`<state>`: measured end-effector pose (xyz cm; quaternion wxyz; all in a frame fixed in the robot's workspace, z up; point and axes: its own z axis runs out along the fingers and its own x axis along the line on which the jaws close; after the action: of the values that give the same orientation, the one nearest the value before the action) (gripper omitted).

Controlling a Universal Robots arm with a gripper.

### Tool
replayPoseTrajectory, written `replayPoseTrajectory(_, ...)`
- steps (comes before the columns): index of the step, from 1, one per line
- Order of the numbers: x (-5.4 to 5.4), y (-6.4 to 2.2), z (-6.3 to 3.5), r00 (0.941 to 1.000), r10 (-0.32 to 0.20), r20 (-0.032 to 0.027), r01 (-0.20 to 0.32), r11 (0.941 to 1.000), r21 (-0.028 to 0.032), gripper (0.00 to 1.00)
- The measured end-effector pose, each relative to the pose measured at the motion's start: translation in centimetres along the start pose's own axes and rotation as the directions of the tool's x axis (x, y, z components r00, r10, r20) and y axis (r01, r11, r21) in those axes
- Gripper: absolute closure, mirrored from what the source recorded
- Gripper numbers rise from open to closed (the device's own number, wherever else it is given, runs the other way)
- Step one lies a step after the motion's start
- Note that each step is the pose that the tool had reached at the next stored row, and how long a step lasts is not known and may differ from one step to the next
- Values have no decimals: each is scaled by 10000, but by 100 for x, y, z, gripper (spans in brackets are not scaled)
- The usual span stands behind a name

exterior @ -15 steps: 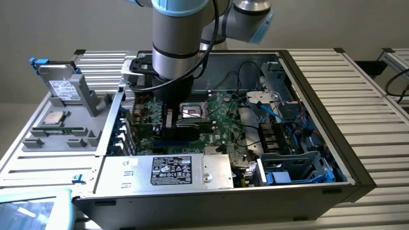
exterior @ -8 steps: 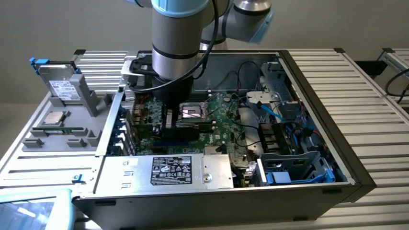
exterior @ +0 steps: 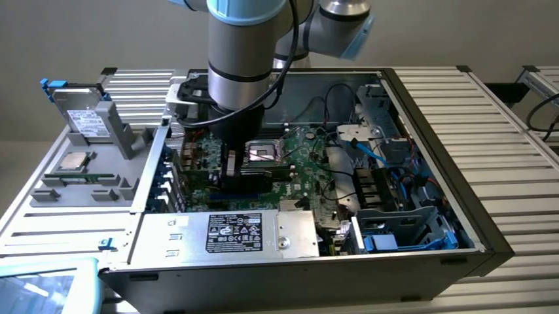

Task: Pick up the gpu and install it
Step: 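Insert the gpu into the slot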

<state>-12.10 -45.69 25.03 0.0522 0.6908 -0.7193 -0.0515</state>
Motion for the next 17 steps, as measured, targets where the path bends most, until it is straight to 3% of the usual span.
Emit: replayPoseTrajectory(17,12,-2,9,10000,-1,3,1,10000,1,72)
